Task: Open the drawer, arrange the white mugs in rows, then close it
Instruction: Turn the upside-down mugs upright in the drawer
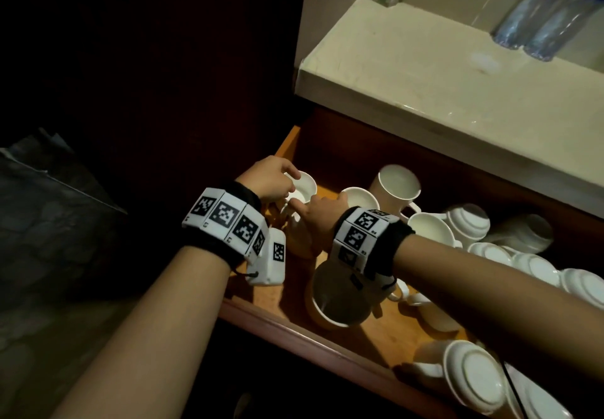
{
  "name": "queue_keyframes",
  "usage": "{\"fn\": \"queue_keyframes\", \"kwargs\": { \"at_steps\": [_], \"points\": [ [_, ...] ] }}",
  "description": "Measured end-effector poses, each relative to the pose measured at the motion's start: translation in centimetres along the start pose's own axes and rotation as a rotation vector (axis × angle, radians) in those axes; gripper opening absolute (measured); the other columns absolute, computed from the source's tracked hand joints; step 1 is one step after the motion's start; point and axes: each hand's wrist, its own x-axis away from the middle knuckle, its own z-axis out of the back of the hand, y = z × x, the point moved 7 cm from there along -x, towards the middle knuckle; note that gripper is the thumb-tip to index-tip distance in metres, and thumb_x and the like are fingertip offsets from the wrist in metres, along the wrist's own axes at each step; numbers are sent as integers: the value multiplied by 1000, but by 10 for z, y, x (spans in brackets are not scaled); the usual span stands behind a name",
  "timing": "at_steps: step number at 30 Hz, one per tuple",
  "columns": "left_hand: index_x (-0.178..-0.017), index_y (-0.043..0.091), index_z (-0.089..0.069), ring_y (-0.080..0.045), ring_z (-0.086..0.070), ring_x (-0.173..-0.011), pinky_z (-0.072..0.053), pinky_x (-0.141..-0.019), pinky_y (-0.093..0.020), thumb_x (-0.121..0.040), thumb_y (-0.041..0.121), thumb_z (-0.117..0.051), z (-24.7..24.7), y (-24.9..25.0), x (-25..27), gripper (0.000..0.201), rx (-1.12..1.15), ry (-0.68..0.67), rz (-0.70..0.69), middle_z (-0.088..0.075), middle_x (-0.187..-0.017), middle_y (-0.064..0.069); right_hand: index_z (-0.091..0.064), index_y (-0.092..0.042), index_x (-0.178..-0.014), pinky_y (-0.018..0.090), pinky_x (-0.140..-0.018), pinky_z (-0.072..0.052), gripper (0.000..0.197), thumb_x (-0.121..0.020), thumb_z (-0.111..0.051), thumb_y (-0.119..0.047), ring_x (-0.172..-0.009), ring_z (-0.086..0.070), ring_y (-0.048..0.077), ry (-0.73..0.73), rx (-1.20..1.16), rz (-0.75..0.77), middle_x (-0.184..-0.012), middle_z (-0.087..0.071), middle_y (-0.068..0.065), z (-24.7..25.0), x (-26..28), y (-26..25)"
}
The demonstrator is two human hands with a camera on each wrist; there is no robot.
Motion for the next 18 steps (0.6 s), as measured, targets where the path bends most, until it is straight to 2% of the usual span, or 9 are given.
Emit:
{"fn": "queue_keyframes", "kwargs": {
  "at_steps": [3, 6, 8, 10, 13, 16, 18],
  "points": [
    [-118, 14, -59, -20, -62, -101, -51, -86, -33, -92, 1, -45, 0, 1, 0, 33, 2, 9, -7, -65, -112, -9, -32, -35, -141, 55, -102, -33, 62, -87, -62, -30, -123, -48, 30, -22, -9, 38, -130, -48, 10, 2, 1, 3],
    [-117, 14, -60, -19, -62, -99, -51, -89, -35, -91, 0, -44, 0, 1, 0, 34, 9, 23, -11, -65, -109, -8, -37, -34, -141, 44, -96, -41, 57, -89, -60, -26, -122, -51, 29, 30, -64, 92, -131, -49, 9, 3, 4, 3],
    [-115, 12, -60, -19, -62, -94, -50, -86, -33, -92, 3, -40, 1, 2, 0, 31, 63, 40, -6, -64, -102, -7, -38, -32, -140, 46, -98, -39, 53, -91, -57, -28, -121, -50, 30, 50, -164, 79, -131, -49, 11, 6, 8, 7],
    [-114, 9, -60, -19, -59, -88, -48, -83, -33, -96, 12, -39, 3, 5, 2, 28, 125, 63, -10, -63, -97, -7, -35, -25, -141, 44, -98, -43, 62, -86, -64, -26, -117, -51, 30, 36, -313, 107, -130, -50, 12, 10, 12, 14],
    [-116, 10, -60, -19, -61, -93, -48, -91, -36, -99, 34, -39, 6, 11, 4, 36, 128, 83, -45, -64, -101, -6, -30, -23, -140, 36, -86, -50, 85, -71, -79, -16, -107, -55, 23, 19, -588, 176, -123, -54, 7, 18, 22, 34],
    [-117, 12, -59, -19, -63, -95, -46, -89, -34, -96, 51, -33, 9, 14, 7, 51, 121, 106, -57, -65, -101, -4, -34, -21, -130, 38, -90, -51, 83, -63, -82, -10, -113, -55, 25, 165, -884, 203, -122, -52, 6, 26, 28, 61],
    [-120, 16, -56, -18, -62, -95, -46, -81, -31, -92, 60, -32, 5, 18, 11, 58, 121, 67, -52, -63, -104, -3, -34, -18, -122, 40, -93, -48, 79, -61, -81, -1, -117, -51, 26, 302, -1087, 206, -122, -46, 5, 27, 30, 77]
  ]
}}
